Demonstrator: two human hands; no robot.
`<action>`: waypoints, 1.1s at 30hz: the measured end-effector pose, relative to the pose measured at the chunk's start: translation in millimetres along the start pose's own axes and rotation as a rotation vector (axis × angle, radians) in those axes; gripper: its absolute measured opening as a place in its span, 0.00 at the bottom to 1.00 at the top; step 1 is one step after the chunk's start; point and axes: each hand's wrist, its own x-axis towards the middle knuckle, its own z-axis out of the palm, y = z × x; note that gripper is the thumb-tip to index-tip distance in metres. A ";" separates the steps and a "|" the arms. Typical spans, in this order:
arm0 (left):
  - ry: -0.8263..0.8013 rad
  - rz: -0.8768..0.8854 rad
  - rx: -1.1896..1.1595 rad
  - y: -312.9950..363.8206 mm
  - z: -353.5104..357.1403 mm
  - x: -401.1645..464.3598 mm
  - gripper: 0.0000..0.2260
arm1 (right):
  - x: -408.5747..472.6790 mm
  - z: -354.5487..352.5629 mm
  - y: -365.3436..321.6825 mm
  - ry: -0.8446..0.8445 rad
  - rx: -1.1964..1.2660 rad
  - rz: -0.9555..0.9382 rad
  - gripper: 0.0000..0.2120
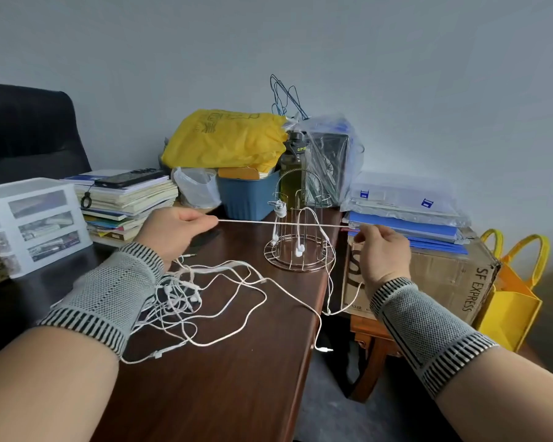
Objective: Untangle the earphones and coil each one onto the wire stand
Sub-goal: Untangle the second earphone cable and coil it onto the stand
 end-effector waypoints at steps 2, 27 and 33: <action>0.033 -0.027 -0.031 -2.6 -5.4 0.7 0.10 | 4.3 -3.8 3.6 0.050 0.008 0.019 0.17; -0.181 0.147 0.117 25.2 33.1 -11.4 0.04 | -29.4 22.9 -32.2 -0.487 0.043 0.004 0.12; -0.015 -0.006 -0.047 11.8 6.0 -0.7 0.12 | -6.5 1.4 -30.7 -0.048 0.049 0.108 0.12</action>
